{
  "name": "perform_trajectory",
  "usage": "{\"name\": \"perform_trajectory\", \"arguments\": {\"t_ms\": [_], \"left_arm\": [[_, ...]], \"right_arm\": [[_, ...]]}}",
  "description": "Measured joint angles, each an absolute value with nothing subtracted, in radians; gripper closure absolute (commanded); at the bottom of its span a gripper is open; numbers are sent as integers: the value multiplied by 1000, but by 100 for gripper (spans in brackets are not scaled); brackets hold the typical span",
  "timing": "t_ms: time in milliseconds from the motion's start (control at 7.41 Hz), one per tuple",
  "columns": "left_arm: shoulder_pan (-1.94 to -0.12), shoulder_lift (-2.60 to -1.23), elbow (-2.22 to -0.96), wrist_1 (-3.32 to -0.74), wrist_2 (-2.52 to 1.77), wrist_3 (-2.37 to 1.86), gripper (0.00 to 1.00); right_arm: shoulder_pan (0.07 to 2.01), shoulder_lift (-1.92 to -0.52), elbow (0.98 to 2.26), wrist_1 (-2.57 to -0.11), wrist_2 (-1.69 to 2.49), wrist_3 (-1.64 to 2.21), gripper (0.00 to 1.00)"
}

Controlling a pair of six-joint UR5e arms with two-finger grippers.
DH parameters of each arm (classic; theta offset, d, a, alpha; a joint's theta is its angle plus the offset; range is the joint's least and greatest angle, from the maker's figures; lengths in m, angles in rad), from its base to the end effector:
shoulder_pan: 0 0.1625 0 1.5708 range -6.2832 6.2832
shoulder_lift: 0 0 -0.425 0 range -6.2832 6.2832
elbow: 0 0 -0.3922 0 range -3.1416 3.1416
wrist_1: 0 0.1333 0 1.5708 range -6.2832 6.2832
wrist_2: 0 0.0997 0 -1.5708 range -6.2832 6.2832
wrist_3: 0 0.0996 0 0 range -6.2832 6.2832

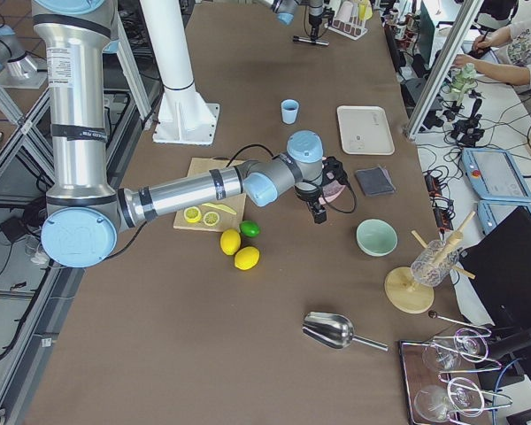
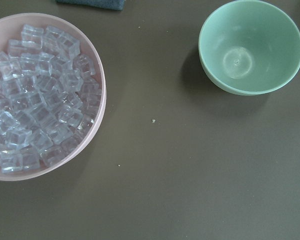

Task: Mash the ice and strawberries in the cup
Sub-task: 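Lift the muddler and carry it with the left gripper toward the cup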

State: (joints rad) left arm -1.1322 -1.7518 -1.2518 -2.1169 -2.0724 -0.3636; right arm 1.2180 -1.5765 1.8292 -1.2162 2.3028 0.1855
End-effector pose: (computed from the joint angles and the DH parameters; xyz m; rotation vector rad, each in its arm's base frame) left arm 0.1737 -0.5715 0.6751 0.1748 0.6118 0.1748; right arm -0.1106 -0.4936 0.4934 0.3718 -0.8411 -0.3775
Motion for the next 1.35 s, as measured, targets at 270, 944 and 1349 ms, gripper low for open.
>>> {"name": "perform_trajectory", "arguments": {"t_ms": [270, 944, 1349], "left_arm": [[-1132, -1753, -1260, -2118, -2073, -365, 100], [-1147, -1875, -1342, -2105, -2069, -494, 100], [-1125, -1979, -1532, -2104, -1903, -765, 100]], "right_arm": [[1218, -1576, 1829, -1216, 2301, 186, 2], [1217, -1577, 1831, -1215, 2308, 189, 2], [1218, -1580, 1824, -1217, 2319, 191, 2]]}}
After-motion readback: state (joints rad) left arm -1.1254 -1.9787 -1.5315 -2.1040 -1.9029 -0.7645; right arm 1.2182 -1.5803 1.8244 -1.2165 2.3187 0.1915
